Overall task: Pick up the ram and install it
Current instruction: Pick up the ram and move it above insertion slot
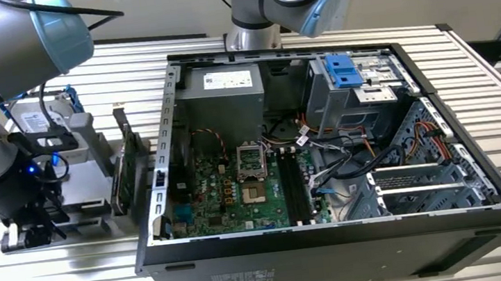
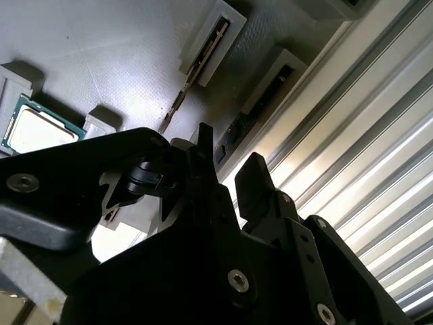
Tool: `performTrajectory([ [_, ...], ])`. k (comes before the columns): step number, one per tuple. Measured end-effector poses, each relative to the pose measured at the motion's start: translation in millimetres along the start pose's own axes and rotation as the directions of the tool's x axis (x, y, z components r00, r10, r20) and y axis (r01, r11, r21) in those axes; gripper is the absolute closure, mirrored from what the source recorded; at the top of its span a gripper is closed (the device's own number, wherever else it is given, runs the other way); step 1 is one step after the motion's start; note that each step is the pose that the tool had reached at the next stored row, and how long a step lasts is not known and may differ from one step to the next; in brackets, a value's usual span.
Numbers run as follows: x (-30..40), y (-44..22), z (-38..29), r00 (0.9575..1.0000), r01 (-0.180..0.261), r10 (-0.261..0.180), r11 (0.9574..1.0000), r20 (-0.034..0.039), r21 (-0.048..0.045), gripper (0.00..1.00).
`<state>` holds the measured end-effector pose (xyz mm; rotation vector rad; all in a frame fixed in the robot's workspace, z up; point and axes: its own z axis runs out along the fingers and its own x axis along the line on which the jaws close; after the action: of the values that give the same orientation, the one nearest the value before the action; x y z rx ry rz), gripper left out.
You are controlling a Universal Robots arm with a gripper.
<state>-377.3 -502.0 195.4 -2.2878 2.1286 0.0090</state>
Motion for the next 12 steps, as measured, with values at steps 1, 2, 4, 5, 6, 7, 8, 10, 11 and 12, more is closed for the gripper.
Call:
performTrajectory([
  [1, 0.0, 0.0, 0.0, 1.0000, 0.000, 0.000, 1.0000, 0.0000, 0.0000, 1.00],
  [2, 0.0, 0.0, 0.0, 1.0000, 0.000, 0.000, 1.0000, 0.0000, 0.0000, 1.00],
  [4, 0.0, 0.0, 0.0, 1.0000, 0.000, 0.000, 1.0000, -0.0001, 0.0000, 1.00],
  [5, 0.0, 0.0, 0.0, 1.0000, 0.000, 0.000, 1.0000, 0.0000, 0.0000, 1.00],
  [6, 0.0, 0.0, 0.1, 1.0000, 0.000, 0.000, 1.0000, 0.0000, 0.0000, 1.00],
  [7, 0.0, 0.0, 0.1, 1.0000, 0.000, 0.000, 1.0000, 0.0000, 0.0000, 1.00],
  [8, 0.0, 0.0, 0.1, 1.0000, 0.000, 0.000, 1.0000, 0.0000, 0.0000, 1.00],
  [10, 0.0, 0.0, 0.1, 1.0000, 0.000, 0.000, 1.0000, 0.0000, 0.0000, 1.00],
  [11, 0.0, 0.0, 0.1, 1.0000, 0.000, 0.000, 1.0000, 0.0000, 0.0000, 1.00],
  [12, 0.0, 0.0, 0.1, 1.0000, 0.000, 0.000, 1.0000, -0.0001, 0.0000, 1.00],
])
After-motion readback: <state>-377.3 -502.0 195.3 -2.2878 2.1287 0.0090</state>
